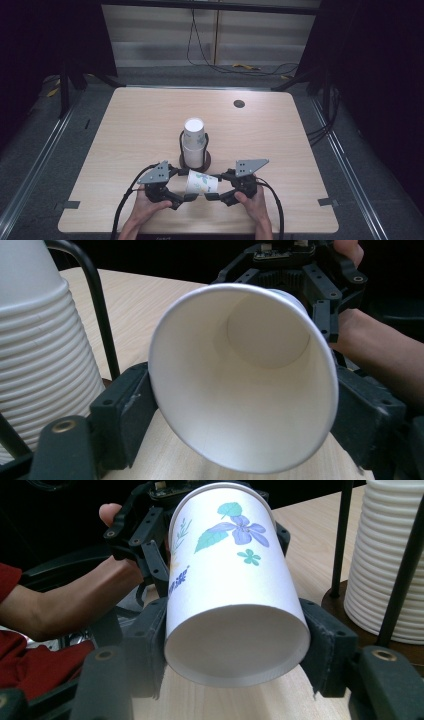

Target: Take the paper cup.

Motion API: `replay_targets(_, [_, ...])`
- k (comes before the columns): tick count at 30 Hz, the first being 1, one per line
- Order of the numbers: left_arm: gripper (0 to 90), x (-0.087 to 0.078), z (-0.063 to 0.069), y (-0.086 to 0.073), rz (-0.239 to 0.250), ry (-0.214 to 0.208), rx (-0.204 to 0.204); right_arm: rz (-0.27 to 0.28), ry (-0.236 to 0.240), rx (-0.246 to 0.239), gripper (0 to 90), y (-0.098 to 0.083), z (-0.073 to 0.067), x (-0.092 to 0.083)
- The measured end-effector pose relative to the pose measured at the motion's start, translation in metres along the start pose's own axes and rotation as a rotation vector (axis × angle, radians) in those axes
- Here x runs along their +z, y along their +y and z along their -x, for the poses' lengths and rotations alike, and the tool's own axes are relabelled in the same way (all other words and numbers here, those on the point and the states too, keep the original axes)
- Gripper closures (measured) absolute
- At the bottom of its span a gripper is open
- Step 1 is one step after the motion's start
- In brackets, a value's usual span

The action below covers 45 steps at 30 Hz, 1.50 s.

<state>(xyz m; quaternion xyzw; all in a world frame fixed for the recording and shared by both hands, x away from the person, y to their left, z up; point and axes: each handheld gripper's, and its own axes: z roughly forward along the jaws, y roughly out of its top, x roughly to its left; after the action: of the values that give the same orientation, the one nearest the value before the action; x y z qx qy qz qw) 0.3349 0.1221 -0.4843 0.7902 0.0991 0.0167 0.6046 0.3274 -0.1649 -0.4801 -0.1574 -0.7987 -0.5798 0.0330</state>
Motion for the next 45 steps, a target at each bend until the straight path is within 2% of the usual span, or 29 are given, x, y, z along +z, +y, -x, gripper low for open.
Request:
replay_targets(8, [19.3, 0.004, 0.000, 0.003, 0.012, -0.031, 0.000, -0.026, 0.009, -0.008, 36.5, 0.000, 0.000, 0.001])
replay_targets(12, [22.3, 0.002, 0.001, 0.003, 0.001, -0.029, 0.008, -0.030, 0.010, -0.013, 36.5, 0.000, 0.000, 0.001])
replay_targets(19, [27.1, -0.001, 0.000, 0.005, 0.037, -0.053, 0.011, -0.024, 0.004, -0.009, 33.1, -0.002, 0.000, 0.001])
replay_targets(29, [28.3, -0.001, 0.002, 0.006, 0.018, -0.049, 0.018, -0.016, -0.011, -0.010, 29.8, -0.005, -0.001, 0.002])
replay_targets(33, [28.2, -0.001, 0.004, 0.010, 0.011, -0.027, 0.031, -0.004, -0.049, -0.001, 22.7, -0.007, -0.001, 0.002])
replay_targets(35, [28.2, -0.001, 0.004, 0.010, 0.009, -0.033, 0.029, 0.003, -0.062, 0.004, 18.8, -0.007, -0.001, 0.001])
replay_targets(39, [28.1, -0.001, 0.003, 0.010, 0.015, -0.024, 0.023, 0.020, -0.099, 0.000, 15.9, -0.007, -0.003, -0.002])
replay_targets(43, [27.8, -0.002, 0.001, 0.010, 0.006, 0.002, -0.001, 0.043, -0.114, 0.009, 15.0, -0.010, -0.003, -0.003])
replay_targets(45, [27.8, -0.002, 0.000, 0.011, 0.009, -0.002, 0.001, 0.048, -0.125, 0.011, 13.9, -0.011, -0.004, -0.003])
